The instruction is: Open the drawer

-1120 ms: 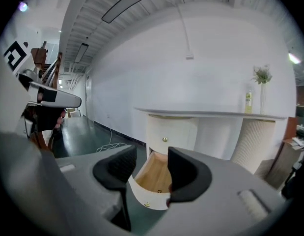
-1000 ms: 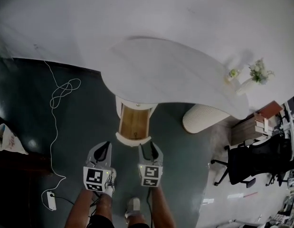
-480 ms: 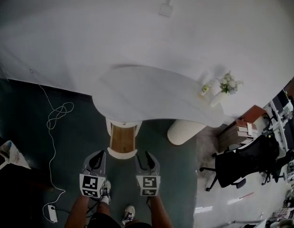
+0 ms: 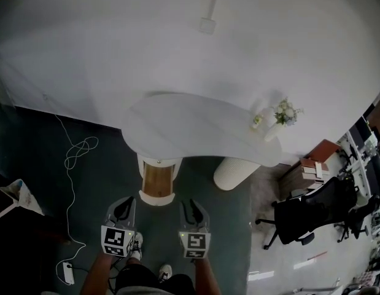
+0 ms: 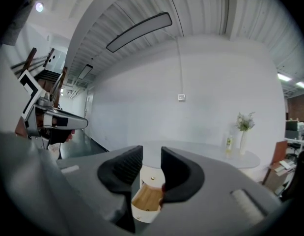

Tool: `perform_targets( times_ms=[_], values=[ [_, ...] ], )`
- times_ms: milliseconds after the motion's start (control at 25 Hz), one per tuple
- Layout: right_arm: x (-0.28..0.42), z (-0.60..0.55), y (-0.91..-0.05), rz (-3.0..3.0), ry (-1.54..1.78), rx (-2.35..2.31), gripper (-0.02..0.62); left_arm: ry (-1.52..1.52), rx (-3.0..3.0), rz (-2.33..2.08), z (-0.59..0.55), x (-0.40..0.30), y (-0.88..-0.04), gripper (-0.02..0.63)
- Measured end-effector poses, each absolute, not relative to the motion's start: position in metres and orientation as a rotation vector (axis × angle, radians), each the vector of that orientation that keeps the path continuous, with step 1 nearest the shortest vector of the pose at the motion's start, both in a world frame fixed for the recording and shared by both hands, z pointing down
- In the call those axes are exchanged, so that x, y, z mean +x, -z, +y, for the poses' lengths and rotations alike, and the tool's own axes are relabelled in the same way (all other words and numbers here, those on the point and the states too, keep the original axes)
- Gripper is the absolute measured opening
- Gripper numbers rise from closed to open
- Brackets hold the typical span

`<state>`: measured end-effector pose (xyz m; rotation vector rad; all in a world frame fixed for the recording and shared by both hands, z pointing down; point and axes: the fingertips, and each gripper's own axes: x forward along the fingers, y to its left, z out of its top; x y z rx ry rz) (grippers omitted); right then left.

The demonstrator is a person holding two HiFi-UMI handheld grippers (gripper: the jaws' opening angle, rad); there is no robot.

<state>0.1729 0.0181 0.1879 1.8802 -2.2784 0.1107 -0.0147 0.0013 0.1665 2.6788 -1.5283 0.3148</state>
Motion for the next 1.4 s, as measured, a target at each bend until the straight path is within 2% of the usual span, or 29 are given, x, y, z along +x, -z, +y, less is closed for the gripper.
perform_targets(
  times_ms=[720,1400],
  values=[
    [0.188,0.082,-0.161,-2.284,-0.035,1.896,0.015,-0.317,2.662,-1.565,0.053,-0.022,-0.152,0.009],
    [0.196,0.091,-0.159,-2.3,-0.031,1.888,0.005,-0.313,2.661,-1.562,0.062,-0.016,-0.152,0.009]
  ],
)
